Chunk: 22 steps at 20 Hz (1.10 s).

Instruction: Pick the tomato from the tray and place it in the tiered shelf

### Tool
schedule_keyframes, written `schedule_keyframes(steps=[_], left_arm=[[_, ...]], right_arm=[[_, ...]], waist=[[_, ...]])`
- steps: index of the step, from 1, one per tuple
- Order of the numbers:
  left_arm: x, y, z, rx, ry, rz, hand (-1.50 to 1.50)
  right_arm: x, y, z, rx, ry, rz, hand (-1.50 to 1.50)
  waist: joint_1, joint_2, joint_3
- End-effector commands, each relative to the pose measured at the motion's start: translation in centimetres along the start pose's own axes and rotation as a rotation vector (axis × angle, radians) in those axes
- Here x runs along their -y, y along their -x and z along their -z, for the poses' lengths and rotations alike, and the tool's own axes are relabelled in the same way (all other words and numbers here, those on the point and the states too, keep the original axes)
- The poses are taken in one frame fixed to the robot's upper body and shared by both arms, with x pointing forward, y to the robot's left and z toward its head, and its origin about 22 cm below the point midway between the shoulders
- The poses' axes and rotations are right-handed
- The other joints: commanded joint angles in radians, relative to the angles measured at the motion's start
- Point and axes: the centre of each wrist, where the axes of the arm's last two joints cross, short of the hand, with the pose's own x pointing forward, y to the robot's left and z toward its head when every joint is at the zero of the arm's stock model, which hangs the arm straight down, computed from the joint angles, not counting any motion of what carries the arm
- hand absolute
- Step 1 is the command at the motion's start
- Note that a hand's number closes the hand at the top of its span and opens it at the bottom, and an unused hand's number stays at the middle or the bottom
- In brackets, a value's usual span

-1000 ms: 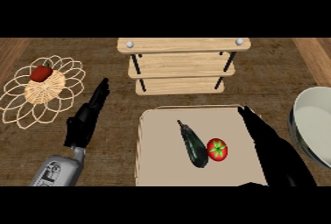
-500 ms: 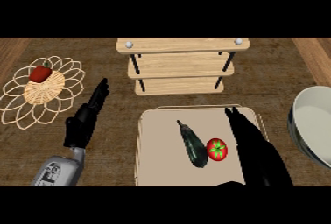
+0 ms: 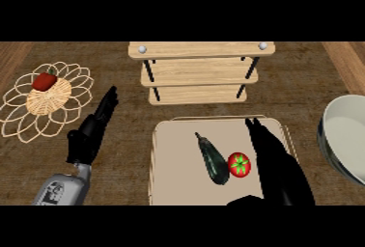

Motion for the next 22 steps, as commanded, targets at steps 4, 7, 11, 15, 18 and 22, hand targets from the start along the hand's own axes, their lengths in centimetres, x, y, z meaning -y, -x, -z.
schedule_keyframes(steps=[4, 7, 11, 15, 18, 22], left_arm=[[1.0, -2.6, 0.6, -0.002, -0.013, -0.001, 0.00], [1.3, 0.4, -0.5, -0.006, -0.007, 0.004, 0.00], [-1.3, -0.3, -0.2, 0.006, 0.013, 0.011, 0.00], [-0.4, -0.7, 0.3, 0.009, -0.010, 0.000, 0.00], [0.5, 0.4, 1.1, 0.011, 0.006, -0.002, 0.00], [0.6, 0.4, 0.7, -0.001, -0.015, 0.003, 0.00]], right_arm=[[-2.5, 0.9, 2.2, -0.093, -0.020, -0.036, -1.50], [-2.6, -0.4, 0.8, -0.107, -0.021, -0.039, -1.50], [-2.1, 1.0, 1.7, -0.105, -0.048, -0.064, -1.50], [-4.2, 0.8, 2.5, -0.128, -0.041, -0.084, -1.50], [-3.8, 1.2, 3.0, -0.131, -0.049, -0.105, -1.50], [-5.7, 2.7, 3.8, -0.133, -0.034, -0.104, -1.50]], waist=[[0.001, 0.000, 0.001], [0.000, 0.000, 0.000], [0.001, 0.000, 0.000], [0.001, 0.000, 0.000], [-0.001, 0.001, 0.000], [0.000, 0.001, 0.000]])
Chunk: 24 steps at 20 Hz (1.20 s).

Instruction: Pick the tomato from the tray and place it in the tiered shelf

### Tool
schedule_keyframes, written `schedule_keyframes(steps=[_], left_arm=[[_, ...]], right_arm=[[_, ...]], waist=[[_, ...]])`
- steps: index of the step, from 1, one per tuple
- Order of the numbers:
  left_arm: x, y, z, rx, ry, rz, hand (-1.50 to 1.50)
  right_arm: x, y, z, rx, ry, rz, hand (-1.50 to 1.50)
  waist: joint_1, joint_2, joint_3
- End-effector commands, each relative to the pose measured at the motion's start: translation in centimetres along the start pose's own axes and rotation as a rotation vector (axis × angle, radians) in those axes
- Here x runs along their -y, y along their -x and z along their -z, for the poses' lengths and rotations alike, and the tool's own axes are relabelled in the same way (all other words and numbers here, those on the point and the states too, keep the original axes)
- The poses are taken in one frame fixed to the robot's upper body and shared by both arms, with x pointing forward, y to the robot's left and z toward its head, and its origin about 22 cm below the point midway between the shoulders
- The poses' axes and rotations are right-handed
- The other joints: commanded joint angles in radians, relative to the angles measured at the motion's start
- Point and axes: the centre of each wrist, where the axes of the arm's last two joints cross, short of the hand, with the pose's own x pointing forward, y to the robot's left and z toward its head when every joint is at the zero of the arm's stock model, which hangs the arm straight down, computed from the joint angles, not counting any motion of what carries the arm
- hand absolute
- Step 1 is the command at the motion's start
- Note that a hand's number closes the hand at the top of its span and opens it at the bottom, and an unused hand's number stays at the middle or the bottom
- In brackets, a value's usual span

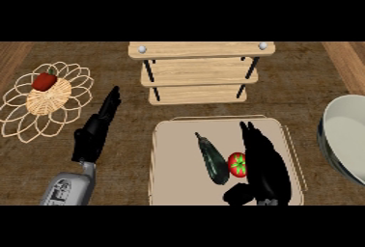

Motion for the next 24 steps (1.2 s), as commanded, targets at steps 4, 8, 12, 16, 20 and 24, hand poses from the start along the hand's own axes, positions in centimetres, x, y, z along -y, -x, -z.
schedule_keyframes(steps=[4, 8, 12, 16, 20, 24], left_arm=[[-0.6, -0.1, 1.1, 0.011, 0.000, -0.002, 0.00], [-1.2, -1.2, 0.3, -0.008, -0.003, -0.004, 0.00], [0.1, -0.6, -0.7, -0.010, 0.020, -0.009, 0.00], [-1.7, -1.3, -0.1, 0.010, 0.010, 0.009, 0.00], [0.3, 0.2, -1.0, -0.007, -0.004, 0.020, 0.00], [0.1, -0.5, -0.3, 0.016, -0.001, 0.006, 0.00]], right_arm=[[-2.0, -0.7, 0.6, -0.041, 0.008, -0.029, -1.50], [-1.8, -0.5, -0.1, -0.035, 0.006, -0.016, -1.50], [-2.8, 1.6, 1.8, -0.045, -0.015, -0.037, -1.50], [-3.1, 1.4, 2.8, -0.029, -0.044, -0.036, -1.50], [-3.9, 4.4, 2.1, -0.046, -0.054, -0.038, -1.50], [-6.1, 2.2, 3.4, -0.041, -0.090, -0.068, 1.50]], waist=[[-0.001, 0.001, 0.000], [-0.001, 0.000, 0.000], [0.000, 0.000, 0.000], [0.001, 0.000, 0.000], [-0.002, 0.000, 0.000], [0.000, 0.000, 0.000]])
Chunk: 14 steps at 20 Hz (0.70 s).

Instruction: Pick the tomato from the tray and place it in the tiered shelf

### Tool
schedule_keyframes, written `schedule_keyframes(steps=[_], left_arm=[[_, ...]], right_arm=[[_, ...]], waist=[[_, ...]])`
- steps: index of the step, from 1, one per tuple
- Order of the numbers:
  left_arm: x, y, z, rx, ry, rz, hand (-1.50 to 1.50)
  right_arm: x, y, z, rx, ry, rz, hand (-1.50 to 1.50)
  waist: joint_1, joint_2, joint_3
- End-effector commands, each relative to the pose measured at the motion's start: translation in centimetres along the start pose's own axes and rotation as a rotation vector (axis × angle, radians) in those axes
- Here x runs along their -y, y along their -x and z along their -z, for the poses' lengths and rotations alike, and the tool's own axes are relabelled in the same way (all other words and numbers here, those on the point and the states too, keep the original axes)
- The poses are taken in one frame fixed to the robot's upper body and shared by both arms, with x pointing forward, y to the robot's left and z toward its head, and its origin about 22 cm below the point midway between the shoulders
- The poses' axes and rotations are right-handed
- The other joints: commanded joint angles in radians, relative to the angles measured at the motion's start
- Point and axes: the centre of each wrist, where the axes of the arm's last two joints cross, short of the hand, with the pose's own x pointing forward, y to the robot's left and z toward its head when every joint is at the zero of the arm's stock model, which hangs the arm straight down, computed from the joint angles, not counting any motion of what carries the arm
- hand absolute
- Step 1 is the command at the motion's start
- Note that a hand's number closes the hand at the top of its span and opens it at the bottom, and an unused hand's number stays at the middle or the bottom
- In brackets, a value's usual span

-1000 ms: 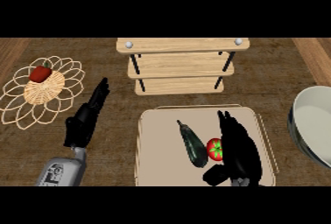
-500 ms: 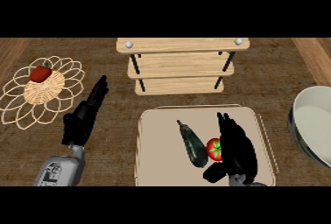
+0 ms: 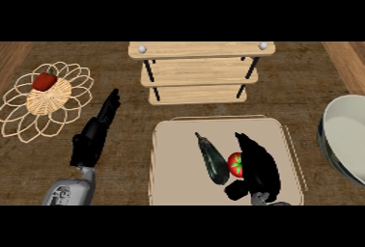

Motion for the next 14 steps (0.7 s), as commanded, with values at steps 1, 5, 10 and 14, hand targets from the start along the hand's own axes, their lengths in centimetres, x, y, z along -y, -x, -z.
schedule_keyframes(steps=[1, 5, 10, 14], left_arm=[[1.0, 0.5, -0.8, -0.006, 0.010, -0.012, 0.00], [-1.4, -1.1, 1.4, -0.009, 0.015, -0.005, 0.00], [-0.6, -0.2, 1.0, 0.010, 0.015, -0.007, 0.00], [0.7, -0.8, 1.2, 0.031, 0.069, 0.001, 0.00]], right_arm=[[-1.9, 0.5, 0.8, 0.020, -0.038, -0.036, 1.50], [-0.7, 0.8, -1.6, 0.069, -0.003, -0.121, 1.50], [-3.0, -3.7, -2.8, 0.111, 0.029, -0.102, 1.50], [-4.8, -8.7, -5.8, 0.177, 0.015, -0.123, 1.50]], waist=[[0.001, 0.000, 0.000], [-0.003, 0.000, 0.000], [0.003, 0.000, 0.000], [0.073, 0.008, 0.000]])
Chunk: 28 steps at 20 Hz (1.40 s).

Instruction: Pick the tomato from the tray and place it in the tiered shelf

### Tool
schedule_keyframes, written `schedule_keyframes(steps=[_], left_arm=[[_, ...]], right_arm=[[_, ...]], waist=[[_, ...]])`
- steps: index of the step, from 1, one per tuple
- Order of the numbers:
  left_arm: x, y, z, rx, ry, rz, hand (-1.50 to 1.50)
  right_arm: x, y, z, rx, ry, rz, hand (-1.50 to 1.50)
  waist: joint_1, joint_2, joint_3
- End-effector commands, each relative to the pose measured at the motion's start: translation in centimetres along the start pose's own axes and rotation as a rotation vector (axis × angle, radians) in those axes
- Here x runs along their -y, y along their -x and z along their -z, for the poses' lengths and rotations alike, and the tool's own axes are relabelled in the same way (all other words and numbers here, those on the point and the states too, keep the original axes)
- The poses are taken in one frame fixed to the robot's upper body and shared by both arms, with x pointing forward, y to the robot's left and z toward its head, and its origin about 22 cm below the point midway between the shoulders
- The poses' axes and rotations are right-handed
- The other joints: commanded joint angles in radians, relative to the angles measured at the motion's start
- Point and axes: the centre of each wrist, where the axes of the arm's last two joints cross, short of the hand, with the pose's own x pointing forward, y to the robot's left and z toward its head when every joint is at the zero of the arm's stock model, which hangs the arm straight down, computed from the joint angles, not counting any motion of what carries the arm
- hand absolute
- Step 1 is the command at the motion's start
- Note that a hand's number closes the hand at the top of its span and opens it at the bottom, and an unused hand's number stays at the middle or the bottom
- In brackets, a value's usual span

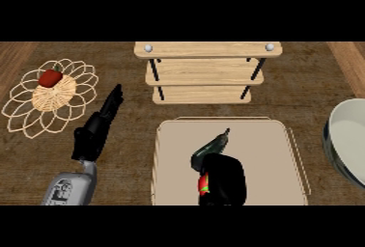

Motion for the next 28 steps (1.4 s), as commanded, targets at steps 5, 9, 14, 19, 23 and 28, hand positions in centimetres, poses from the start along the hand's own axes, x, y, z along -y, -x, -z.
schedule_keyframes(steps=[5, 9, 14, 19, 23, 28], left_arm=[[0.6, -0.8, 1.4, 0.013, 0.052, -0.001, 0.00], [1.9, 0.1, 0.7, 0.016, 0.058, 0.000, 0.00], [0.7, -0.5, 1.1, 0.009, 0.040, 0.013, 0.00], [1.2, -0.5, 1.3, -0.003, 0.030, -0.001, 0.00], [1.1, 0.4, 1.1, -0.031, 0.007, -0.014, 0.00], [-0.8, 0.8, 0.5, -0.035, 0.003, 0.016, 0.00]], right_arm=[[-1.2, -6.6, -3.0, 0.078, 0.037, 0.045, 1.50], [0.3, -8.0, -3.8, 0.146, 0.095, 0.177, 1.50], [3.2, -9.1, -5.1, 0.271, 0.230, 0.444, 1.50], [5.1, -10.5, -6.2, 0.320, 0.335, 0.492, 1.50], [8.1, -11.6, -6.2, 0.292, 0.449, 0.494, 1.50], [10.1, -12.8, -6.0, 0.256, 0.604, 0.455, 1.50]], waist=[[0.054, 0.009, 0.000], [0.058, 0.005, 0.000], [0.046, -0.005, 0.001], [0.030, -0.013, -0.002], [0.004, -0.019, -0.004], [0.004, -0.025, -0.005]])
